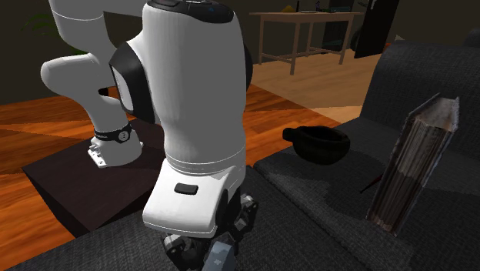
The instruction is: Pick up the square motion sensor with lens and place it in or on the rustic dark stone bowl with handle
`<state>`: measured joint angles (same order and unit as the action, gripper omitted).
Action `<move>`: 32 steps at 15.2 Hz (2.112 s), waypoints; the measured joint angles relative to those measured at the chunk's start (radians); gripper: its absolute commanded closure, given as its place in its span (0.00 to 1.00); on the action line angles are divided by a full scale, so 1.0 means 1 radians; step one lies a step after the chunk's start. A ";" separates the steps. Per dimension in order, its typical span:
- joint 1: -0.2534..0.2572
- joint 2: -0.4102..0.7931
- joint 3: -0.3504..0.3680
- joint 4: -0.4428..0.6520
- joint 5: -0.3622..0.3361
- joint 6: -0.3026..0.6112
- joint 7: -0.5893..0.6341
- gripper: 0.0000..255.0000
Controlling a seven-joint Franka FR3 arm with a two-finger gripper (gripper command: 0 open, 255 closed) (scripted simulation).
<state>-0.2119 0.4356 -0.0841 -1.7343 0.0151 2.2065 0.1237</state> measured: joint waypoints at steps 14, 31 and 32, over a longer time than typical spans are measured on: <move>0.000 -0.032 -0.002 0.018 -0.003 -0.052 0.000 1.00; 0.000 -0.093 -0.005 0.164 -0.008 -0.259 -0.001 1.00; 0.000 -0.098 -0.006 0.171 -0.009 -0.270 -0.001 1.00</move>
<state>-0.2119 0.3377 -0.0896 -1.5635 0.0065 1.9361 0.1227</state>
